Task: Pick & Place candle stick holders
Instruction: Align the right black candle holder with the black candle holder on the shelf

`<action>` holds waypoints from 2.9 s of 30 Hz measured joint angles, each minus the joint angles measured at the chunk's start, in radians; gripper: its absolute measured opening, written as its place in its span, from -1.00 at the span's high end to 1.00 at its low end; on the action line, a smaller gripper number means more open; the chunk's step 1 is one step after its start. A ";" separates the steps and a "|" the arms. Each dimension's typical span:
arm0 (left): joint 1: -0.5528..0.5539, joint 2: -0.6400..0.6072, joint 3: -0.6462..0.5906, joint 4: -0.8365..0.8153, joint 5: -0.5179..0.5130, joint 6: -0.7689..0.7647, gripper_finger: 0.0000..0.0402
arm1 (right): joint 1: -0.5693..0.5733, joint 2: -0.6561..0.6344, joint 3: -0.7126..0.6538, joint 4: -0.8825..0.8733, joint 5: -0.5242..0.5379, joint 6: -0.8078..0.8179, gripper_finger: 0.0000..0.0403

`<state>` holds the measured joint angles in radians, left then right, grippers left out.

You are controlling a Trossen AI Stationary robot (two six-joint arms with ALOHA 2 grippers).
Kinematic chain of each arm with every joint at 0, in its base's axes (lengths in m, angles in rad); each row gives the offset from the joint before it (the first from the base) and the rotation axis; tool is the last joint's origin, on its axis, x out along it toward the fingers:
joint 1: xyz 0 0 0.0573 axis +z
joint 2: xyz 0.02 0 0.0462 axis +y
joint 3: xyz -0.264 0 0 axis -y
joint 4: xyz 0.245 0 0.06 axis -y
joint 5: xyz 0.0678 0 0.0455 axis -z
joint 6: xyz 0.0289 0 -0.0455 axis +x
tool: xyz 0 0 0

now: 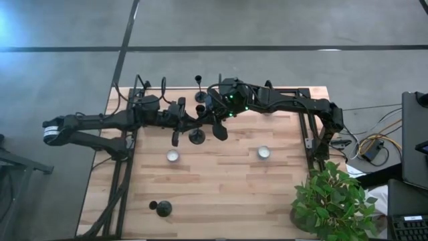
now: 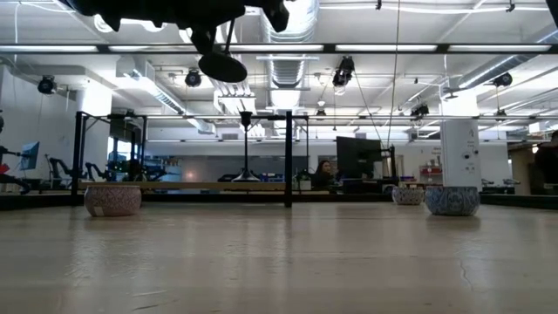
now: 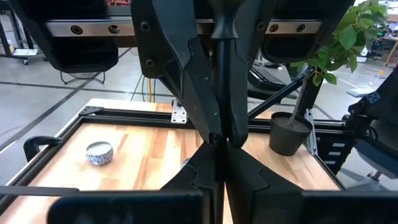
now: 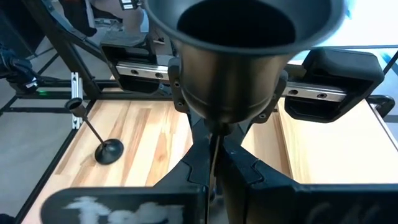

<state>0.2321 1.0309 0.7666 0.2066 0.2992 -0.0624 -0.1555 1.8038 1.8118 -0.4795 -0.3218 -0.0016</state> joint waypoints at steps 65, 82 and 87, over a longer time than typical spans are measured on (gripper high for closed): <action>0.277 0.313 -0.348 0.711 -0.969 0.051 0.90 | -0.171 -0.737 -0.847 0.117 0.506 0.226 0.47; 0.366 0.479 -0.344 0.896 -0.932 0.007 0.90 | -0.171 -0.735 -0.824 0.116 0.506 0.155 0.60; 0.389 0.509 -0.344 0.952 -0.897 -0.003 0.90 | -0.171 -0.735 -0.824 0.116 0.506 0.155 0.62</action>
<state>0.6211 1.5400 0.4221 1.1583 -0.5980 -0.0651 -0.3260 1.0687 0.9874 -0.3634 0.1844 0.1532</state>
